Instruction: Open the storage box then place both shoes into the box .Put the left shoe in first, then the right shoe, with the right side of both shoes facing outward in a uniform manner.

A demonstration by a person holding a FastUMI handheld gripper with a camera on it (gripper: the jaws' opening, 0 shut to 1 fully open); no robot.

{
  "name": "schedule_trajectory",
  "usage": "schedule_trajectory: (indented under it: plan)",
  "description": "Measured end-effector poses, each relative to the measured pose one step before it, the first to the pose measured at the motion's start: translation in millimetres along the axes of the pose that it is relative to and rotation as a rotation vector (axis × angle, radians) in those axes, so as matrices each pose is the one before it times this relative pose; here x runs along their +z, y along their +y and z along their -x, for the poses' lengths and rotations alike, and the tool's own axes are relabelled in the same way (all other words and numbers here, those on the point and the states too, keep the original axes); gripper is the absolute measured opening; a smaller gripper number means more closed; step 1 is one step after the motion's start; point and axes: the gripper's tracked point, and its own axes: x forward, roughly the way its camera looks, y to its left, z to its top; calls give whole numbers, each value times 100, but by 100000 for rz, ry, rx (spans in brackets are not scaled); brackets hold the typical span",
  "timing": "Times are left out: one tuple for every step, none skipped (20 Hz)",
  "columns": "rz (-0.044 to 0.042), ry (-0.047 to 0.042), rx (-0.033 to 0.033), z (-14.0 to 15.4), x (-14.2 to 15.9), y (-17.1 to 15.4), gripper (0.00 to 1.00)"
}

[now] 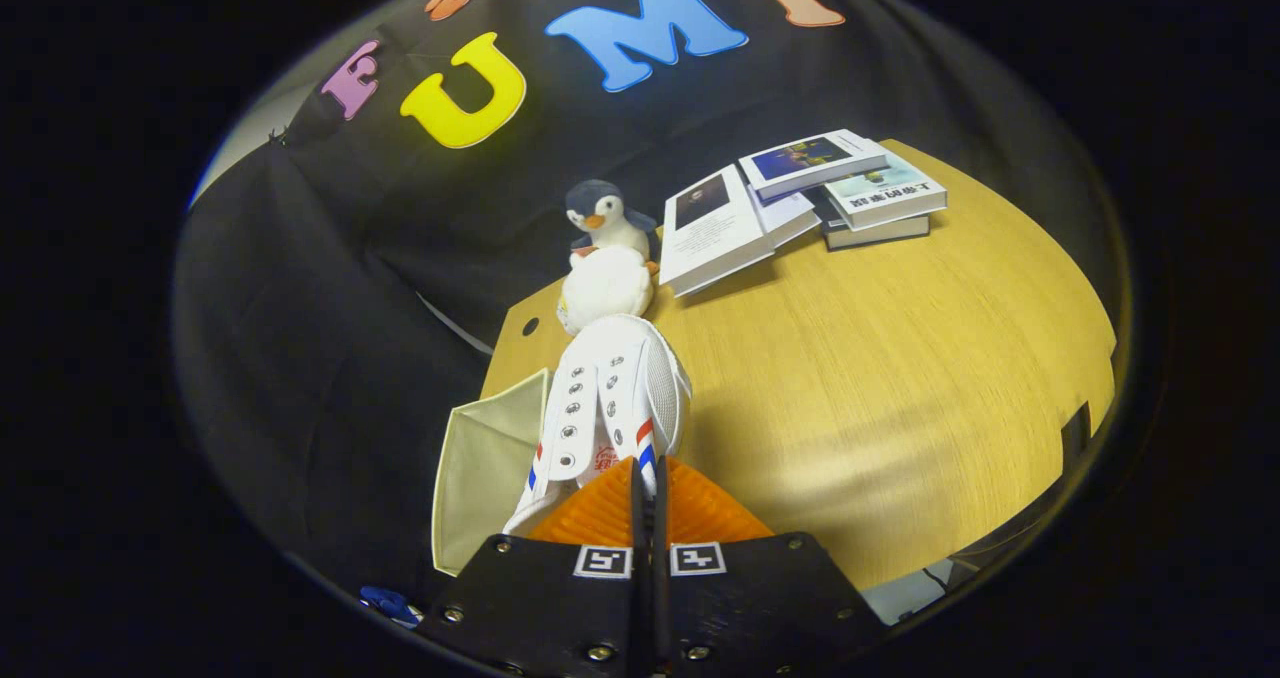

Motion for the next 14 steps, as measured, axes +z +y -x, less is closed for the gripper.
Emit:
schedule_trajectory:
  plan:
    - [883,579,1342,-162,-250,1000,0]
    - [897,546,1193,-296,-110,887,0]
    - [859,-70,937,-249,-257,1010,0]
    - [509,234,822,-284,-251,809,0]
    - [671,703,1211,-292,-422,963,0]
    - [243,-30,876,-288,-244,807,0]
    - [573,109,770,-369,-311,681,0]
    - [406,266,350,-301,-221,552,0]
    - [1057,192,354,-182,-358,589,0]
    - [976,-276,-164,-216,-275,503,0]
    - [1223,567,-220,-326,-311,385,0]
    - [865,-632,-519,-324,-100,277,0]
    - [1008,-116,-453,-414,-288,125,0]
    - [733,-95,-793,-231,-237,244,0]
